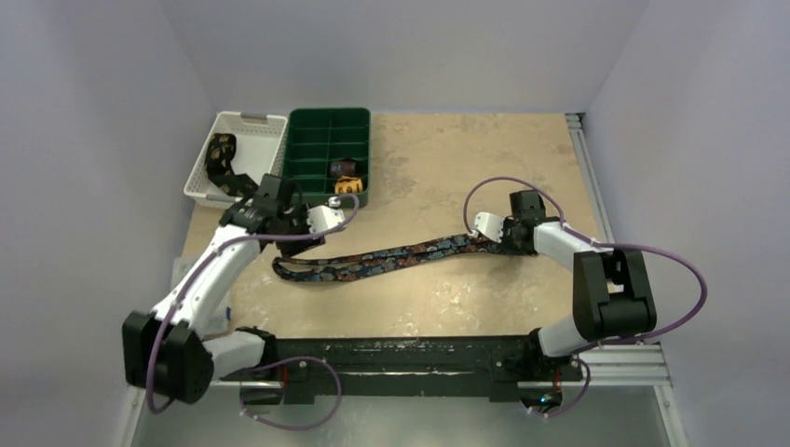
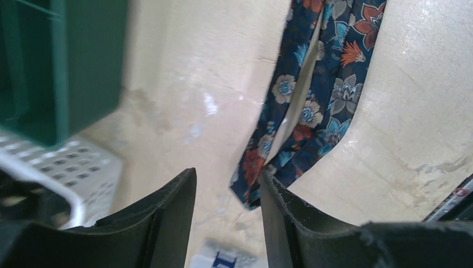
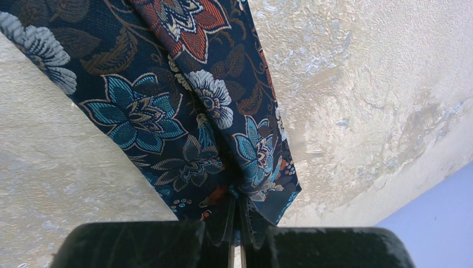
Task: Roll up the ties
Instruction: Flatten out the tie at the center of the board.
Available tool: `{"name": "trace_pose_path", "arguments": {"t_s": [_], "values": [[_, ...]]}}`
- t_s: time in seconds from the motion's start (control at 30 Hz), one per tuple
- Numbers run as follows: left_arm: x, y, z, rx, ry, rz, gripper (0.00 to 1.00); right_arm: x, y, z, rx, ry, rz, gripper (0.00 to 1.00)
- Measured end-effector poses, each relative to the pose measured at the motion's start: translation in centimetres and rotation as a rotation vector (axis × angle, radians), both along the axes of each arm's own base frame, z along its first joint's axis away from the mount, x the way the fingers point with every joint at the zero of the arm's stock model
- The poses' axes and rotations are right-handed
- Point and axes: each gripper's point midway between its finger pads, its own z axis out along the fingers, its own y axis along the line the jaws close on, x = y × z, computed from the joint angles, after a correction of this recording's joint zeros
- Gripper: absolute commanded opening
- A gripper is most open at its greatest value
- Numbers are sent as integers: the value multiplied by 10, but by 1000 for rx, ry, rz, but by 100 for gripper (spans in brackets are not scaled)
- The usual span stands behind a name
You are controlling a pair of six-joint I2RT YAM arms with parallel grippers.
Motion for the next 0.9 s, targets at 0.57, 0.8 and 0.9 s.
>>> {"name": "trace_pose_path", "arguments": {"t_s": [0.57,0.8,0.9], "values": [[-4,17,-118,173,393,36,8,-8,-1,0,6,26,-4,0],[28,22,-110,185,296,93,0,-18,1,0,30,67,-2,0],[49,15,-77,132,175,119,0,-22,4,0,52,93,1,0]]}}
